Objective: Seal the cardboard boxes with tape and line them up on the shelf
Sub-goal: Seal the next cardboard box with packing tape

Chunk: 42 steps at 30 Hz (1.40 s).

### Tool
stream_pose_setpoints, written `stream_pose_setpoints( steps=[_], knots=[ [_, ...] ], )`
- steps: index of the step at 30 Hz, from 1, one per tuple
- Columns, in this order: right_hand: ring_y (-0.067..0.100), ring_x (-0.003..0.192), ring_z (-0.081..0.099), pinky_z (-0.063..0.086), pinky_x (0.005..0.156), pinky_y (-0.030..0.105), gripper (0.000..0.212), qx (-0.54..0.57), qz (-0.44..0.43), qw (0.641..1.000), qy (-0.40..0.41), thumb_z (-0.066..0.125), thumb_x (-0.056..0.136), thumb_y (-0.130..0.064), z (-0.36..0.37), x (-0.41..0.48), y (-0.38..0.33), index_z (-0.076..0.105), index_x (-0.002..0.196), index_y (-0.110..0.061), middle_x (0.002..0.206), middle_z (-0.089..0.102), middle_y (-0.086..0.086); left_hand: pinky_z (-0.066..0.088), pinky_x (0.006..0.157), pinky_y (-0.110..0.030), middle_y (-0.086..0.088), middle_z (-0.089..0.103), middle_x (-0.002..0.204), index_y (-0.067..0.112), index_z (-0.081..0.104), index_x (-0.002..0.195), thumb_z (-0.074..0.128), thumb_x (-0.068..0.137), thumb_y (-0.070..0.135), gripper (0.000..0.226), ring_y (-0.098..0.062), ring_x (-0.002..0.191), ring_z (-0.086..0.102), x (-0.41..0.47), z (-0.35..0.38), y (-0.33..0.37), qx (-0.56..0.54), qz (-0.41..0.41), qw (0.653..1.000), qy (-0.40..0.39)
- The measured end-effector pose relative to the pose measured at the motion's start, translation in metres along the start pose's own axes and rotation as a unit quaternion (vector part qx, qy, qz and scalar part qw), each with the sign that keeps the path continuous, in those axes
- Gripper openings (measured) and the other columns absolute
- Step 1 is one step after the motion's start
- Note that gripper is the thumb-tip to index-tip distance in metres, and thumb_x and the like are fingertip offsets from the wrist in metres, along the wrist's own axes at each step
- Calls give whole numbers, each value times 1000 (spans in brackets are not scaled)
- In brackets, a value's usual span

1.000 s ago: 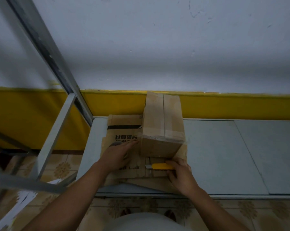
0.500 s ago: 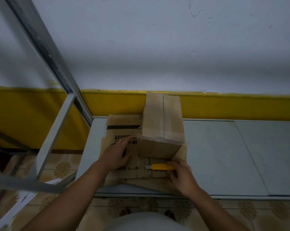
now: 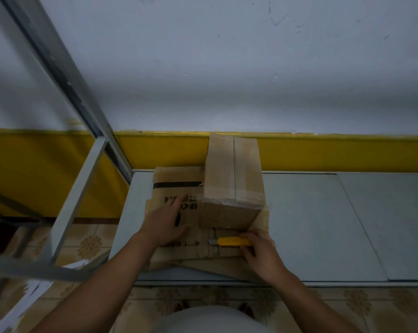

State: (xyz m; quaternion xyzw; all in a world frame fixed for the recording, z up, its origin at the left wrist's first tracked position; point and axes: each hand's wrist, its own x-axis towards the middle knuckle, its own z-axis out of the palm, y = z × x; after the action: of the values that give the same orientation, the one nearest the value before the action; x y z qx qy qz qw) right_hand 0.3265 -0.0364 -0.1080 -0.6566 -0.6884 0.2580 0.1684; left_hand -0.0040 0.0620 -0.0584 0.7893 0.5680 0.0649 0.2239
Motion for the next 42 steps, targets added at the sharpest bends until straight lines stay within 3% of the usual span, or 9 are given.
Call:
stream_pose_setpoints(
  steps=[7,16,21,23,26,30,33,38,42],
  knots=[
    [22,117,57,44,98,29,37,-3,6,1000,-3,68,95,-33,-1,1,-2,67,131,-31,126,60,-2,48,76,-28,4,61,143,32,33,159,65,97,33,69,-18,116,63,3,-5,9,35,35,999,8],
    [19,114,57,45,96,29,34,27,8,1000,2,68,95,-25,-5,-3,-7,66,128,-30,124,58,-3,48,61,-28,8,51,144,35,38,154,69,94,42,67,-11,92,63,-2,-6,12,15,33,999,31],
    [17,104,60,44,88,21,25,132,48,973,185,60,98,-2,-47,0,-23,70,107,-24,106,65,-2,51,78,-21,14,69,119,30,62,136,63,104,26,32,1,99,63,-6,-35,28,-145,35,978,144],
    [15,102,63,48,86,22,20,220,83,938,254,55,104,-8,-80,10,-40,68,109,-22,105,66,-2,53,84,-17,16,72,112,29,70,126,62,105,35,23,2,102,66,-5,-52,42,-239,10,959,150],
    [11,108,64,51,87,23,21,285,86,916,269,52,107,-23,-120,30,-67,68,119,-18,114,69,-2,60,85,-27,13,76,106,27,74,119,58,98,57,40,-3,100,71,-1,-70,65,-355,-52,929,93],
    [9,119,54,47,90,23,50,243,91,949,181,67,97,-44,-128,58,-90,56,140,-21,134,55,-8,65,83,-37,3,80,99,20,78,113,72,98,42,27,-15,94,76,5,-72,79,-442,-108,889,45],
    [12,124,51,47,94,26,64,198,90,966,139,75,91,-42,-120,67,-93,48,146,-23,142,48,-4,61,75,-26,-2,80,96,12,77,113,72,99,29,23,-19,92,76,6,-69,83,-489,-127,863,16],
    [9,121,50,41,76,5,64,224,106,961,123,77,91,-33,-113,66,-93,48,147,-21,146,50,2,58,72,-26,-11,74,97,4,73,115,74,94,23,28,-19,89,71,9,-65,74,-658,-171,731,-60],
    [15,129,51,53,94,28,66,262,102,950,134,80,90,-29,-111,63,-90,48,147,-21,145,53,2,58,63,-20,-12,73,96,5,72,114,75,88,19,29,-13,81,70,10,-62,70,-706,-183,680,-79]
  ],
)
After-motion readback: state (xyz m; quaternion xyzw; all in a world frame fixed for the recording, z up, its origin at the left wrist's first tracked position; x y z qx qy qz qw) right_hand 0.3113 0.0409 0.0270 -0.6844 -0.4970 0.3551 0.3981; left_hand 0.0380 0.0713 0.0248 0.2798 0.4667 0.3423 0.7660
